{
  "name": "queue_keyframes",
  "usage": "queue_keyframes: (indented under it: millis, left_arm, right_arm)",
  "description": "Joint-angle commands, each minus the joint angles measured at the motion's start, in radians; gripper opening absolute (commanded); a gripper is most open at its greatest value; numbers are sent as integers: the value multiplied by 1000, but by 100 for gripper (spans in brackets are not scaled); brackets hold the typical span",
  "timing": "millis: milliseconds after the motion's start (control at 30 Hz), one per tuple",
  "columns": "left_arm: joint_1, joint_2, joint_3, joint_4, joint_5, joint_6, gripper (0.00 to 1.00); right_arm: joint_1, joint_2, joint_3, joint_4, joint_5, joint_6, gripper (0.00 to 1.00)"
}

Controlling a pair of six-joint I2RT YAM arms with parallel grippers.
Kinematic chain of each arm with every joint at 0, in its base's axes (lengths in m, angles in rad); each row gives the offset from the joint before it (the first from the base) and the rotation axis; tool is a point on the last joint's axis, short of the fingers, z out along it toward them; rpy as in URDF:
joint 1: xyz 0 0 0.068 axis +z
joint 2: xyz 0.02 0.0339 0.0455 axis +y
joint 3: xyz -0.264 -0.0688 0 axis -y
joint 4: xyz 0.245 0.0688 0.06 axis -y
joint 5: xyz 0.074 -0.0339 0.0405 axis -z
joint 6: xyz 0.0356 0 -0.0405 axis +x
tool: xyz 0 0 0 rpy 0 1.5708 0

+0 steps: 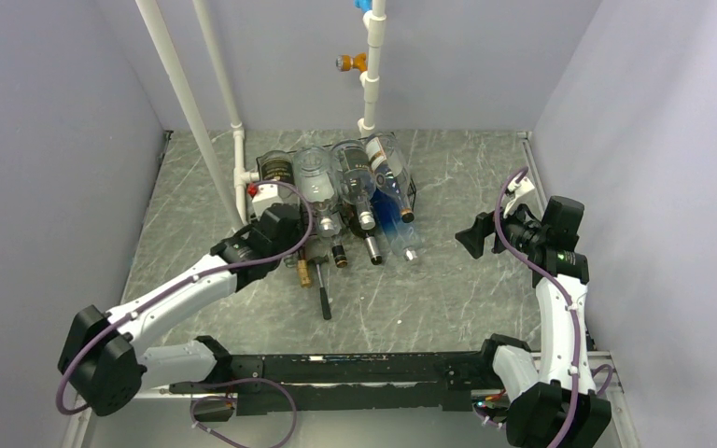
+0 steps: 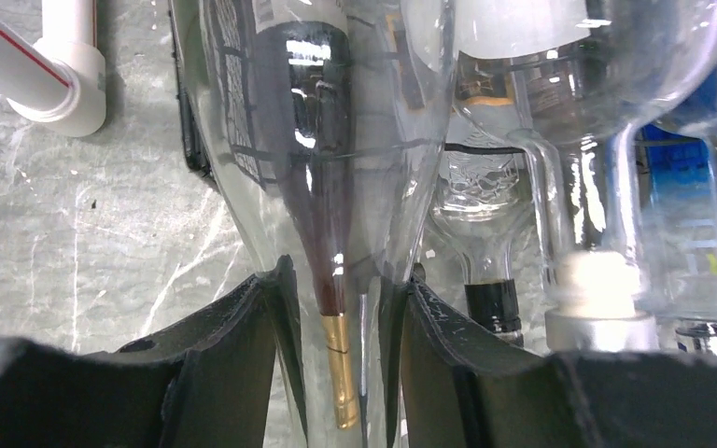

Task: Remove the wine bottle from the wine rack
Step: Pick up the wine bottle from the wine rack.

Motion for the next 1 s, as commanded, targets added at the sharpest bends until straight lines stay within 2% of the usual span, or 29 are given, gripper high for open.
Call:
queue_keyframes:
  millis: [0, 467, 967]
  left_arm:
    - [8, -125, 9, 51, -132, 52, 0]
    - [-4, -206, -39, 87, -199, 93, 0]
    - [-7, -294, -50, 89, -194, 14, 0]
  right_arm:
    - [2, -14, -2, 38, 11, 5, 100]
    - [1, -12, -6, 43, 14, 5, 100]
    - [2, -6, -8, 44, 16, 8, 100]
